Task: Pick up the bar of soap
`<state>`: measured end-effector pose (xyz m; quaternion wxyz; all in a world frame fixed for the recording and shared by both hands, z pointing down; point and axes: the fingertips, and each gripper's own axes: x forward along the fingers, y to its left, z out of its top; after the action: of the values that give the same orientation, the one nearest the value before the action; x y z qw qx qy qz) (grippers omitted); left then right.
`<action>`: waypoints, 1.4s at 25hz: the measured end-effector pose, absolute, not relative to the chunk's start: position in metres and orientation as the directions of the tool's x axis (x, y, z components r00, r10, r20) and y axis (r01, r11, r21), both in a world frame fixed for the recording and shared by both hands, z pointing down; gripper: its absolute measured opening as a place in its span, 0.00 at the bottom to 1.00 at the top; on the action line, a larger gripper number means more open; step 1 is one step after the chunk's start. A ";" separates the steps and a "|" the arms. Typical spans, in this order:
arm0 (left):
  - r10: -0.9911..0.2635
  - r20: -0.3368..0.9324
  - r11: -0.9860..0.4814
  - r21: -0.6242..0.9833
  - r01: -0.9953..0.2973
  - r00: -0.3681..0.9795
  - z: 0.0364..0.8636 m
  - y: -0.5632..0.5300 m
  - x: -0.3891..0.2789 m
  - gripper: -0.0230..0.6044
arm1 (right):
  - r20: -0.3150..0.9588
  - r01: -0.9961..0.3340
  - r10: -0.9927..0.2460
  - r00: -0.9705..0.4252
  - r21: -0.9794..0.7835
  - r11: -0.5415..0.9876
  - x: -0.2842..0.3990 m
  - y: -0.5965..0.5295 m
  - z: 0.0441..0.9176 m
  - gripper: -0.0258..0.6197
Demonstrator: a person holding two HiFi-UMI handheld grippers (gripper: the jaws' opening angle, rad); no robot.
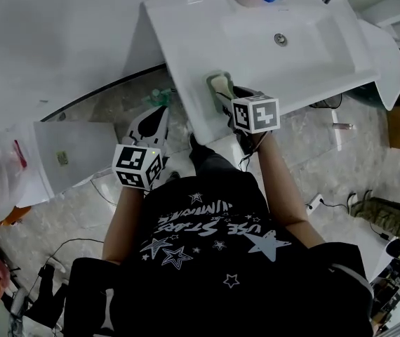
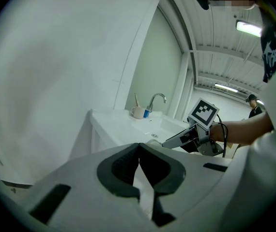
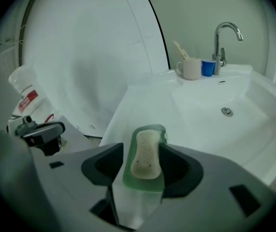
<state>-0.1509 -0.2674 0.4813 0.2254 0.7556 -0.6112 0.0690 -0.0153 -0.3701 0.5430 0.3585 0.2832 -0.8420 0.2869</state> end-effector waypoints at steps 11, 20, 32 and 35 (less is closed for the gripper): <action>-0.904 0.376 -0.108 0.263 -0.959 0.205 0.486 -0.275 -0.169 0.05 | 0.857 -0.699 -0.279 -0.432 -0.122 0.705 -0.024 -0.380 0.570 0.35; -0.909 0.375 -0.083 0.264 -0.961 0.182 0.486 -0.271 -0.186 0.05 | 0.915 -0.630 -0.284 -0.288 0.042 0.775 -0.037 -0.388 0.574 0.34; -0.908 0.378 -0.079 0.262 -0.962 0.178 0.488 -0.265 -0.197 0.05 | 0.960 -0.631 -0.202 -0.196 0.034 0.775 -0.034 -0.389 0.584 0.33; -0.910 0.374 -0.085 0.257 -0.963 0.180 0.485 -0.264 -0.197 0.05 | 0.952 -0.632 -0.224 -0.211 0.042 0.774 -0.034 -0.390 0.582 0.33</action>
<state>-0.1975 -0.2636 0.4851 0.2260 0.7342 -0.6375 0.0584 -0.0342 -0.3896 0.5823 0.5610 0.2828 -0.7565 0.1816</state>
